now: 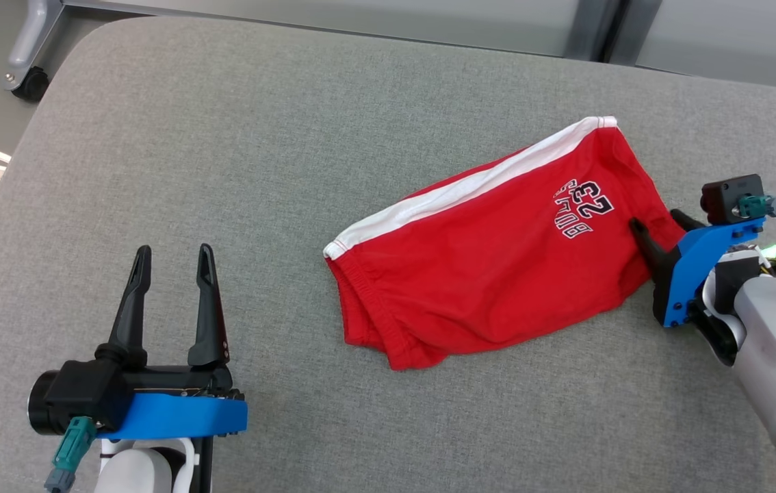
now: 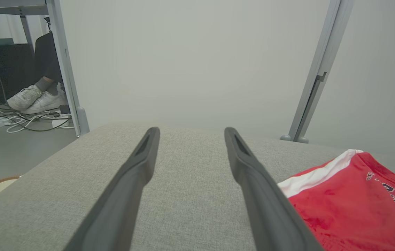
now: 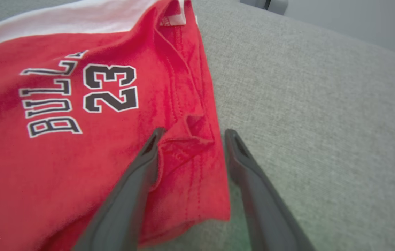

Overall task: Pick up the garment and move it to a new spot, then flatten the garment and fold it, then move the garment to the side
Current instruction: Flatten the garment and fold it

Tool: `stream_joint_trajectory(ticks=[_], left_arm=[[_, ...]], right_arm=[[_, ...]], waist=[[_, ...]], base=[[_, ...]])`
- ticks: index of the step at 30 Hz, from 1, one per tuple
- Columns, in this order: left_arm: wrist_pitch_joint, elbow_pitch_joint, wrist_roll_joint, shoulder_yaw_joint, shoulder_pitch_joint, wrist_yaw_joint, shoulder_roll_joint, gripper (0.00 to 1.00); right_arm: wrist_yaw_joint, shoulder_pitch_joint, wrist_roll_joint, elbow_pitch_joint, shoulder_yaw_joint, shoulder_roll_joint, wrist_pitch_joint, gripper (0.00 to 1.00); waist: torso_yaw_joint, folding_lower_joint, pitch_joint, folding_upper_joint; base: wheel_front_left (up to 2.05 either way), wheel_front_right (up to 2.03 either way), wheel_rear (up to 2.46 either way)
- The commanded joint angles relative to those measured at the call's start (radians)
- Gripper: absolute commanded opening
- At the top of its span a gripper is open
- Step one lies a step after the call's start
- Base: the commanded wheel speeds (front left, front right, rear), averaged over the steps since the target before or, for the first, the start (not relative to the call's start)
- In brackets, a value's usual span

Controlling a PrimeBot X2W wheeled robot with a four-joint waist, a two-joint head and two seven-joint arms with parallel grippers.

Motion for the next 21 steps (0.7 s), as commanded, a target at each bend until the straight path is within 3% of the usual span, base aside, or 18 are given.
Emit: stream_joint_trajectory(ticks=[1, 11, 21], left_arm=[[-0.002, 0.002, -0.005, 0.0, 0.004, 0.002, -0.002, 1.0], [-0.002, 0.016, 0.019, 0.011, 0.025, -0.011, -0.002, 1.0], [-0.002, 0.022, 0.042, 0.048, 0.08, -0.018, -0.002, 1.0]], right_arm=[[0.0, 0.013, 0.004, 0.006, 0.007, 0.008, 0.01, 0.0], [0.0, 0.058, 0.031, -0.041, 0.015, 0.022, -0.095, 0.0], [0.0, 0.239, 0.12, -0.138, -0.033, 0.0, -0.178, 0.0]], waist=[[-0.004, 0.0, -0.004, 0.0001], [-0.073, 0.0, -0.071, 0.0001], [-0.183, 0.0, -0.137, 0.0001]], base=[[0.0, 0.0, 0.0], [0.0, 0.0, 0.0], [0.0, 0.0, 0.0]])
